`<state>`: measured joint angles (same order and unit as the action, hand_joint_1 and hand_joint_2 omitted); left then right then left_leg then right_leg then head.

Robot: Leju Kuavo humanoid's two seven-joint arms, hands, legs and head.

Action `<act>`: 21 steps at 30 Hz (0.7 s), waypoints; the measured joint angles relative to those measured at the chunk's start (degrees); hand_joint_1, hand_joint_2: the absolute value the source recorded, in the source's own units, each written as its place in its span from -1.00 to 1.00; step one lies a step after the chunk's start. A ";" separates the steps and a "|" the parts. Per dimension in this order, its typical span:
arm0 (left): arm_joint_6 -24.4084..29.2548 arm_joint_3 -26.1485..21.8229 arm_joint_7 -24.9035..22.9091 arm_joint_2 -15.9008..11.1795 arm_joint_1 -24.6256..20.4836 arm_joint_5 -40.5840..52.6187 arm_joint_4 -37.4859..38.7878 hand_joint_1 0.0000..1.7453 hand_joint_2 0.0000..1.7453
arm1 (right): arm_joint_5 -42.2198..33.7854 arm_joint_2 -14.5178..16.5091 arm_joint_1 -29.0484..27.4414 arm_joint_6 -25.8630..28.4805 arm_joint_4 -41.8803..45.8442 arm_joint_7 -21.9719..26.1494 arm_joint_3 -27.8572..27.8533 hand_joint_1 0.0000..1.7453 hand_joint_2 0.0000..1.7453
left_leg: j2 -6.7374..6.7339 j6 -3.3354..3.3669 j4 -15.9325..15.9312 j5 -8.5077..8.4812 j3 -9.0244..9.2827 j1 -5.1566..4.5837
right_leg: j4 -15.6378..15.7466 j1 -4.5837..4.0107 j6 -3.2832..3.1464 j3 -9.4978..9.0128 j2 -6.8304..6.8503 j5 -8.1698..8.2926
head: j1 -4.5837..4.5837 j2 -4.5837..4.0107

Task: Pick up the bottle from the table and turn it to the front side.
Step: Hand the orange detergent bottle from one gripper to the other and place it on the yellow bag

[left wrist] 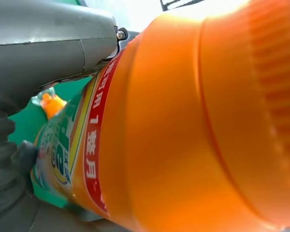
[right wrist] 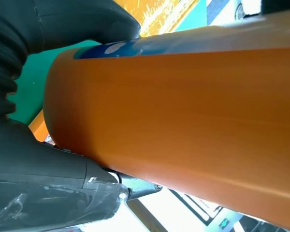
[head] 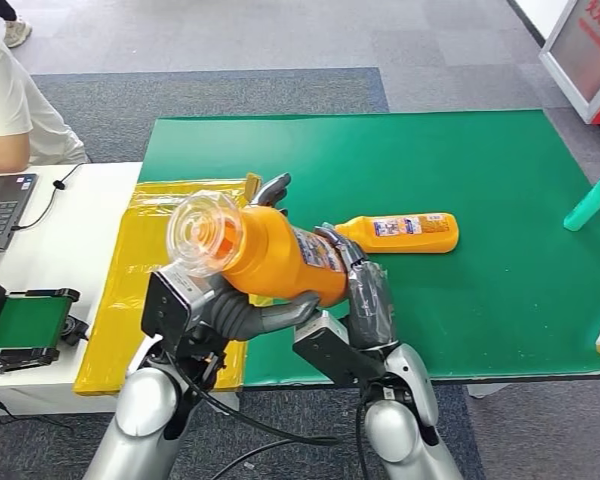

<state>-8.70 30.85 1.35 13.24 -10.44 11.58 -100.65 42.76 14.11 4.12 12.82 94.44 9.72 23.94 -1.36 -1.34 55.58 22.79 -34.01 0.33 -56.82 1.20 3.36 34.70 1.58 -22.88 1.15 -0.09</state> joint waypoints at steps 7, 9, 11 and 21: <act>1.64 0.37 0.91 0.11 0.06 4.56 -0.02 1.00 1.00 | 0.97 -0.02 -0.03 0.84 0.02 -0.23 -0.03 1.00 1.00 | 0.00 0.00 0.00 0.00 -0.01 0.00 | 0.00 0.00 0.00 0.00 0.00 0.00 | 0.01 -0.01; 1.81 0.41 1.02 0.11 0.06 4.99 -0.02 1.00 1.00 | 1.01 -0.02 -0.03 0.86 0.02 -0.26 -0.03 1.00 1.00 | 0.00 0.00 0.00 0.00 -0.01 0.00 | 0.00 0.00 0.00 0.00 0.00 0.00 | 0.01 -0.01; 2.08 0.43 1.39 0.11 0.08 5.19 -0.02 1.00 1.00 | 1.01 -0.02 -0.03 0.87 0.02 -0.29 -0.01 1.00 1.00 | 0.00 0.00 0.00 0.00 0.00 0.00 | 0.00 0.00 0.00 0.00 0.00 0.00 | 0.01 0.00; 5.26 1.24 4.60 0.03 0.26 9.82 -0.33 1.00 1.00 | 1.03 -0.04 0.06 1.58 0.31 -0.51 0.08 1.00 1.00 | 0.00 0.00 0.00 0.00 -0.01 0.00 | 0.00 0.00 0.00 -0.01 0.00 0.00 | 0.00 -0.01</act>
<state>-3.44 32.08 5.95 13.27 -10.18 21.40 -100.98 43.79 14.08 4.17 14.40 94.76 9.21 24.02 -1.36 -1.34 55.58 22.79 -34.02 0.33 -56.82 1.20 3.36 34.70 1.58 -22.88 1.15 -0.09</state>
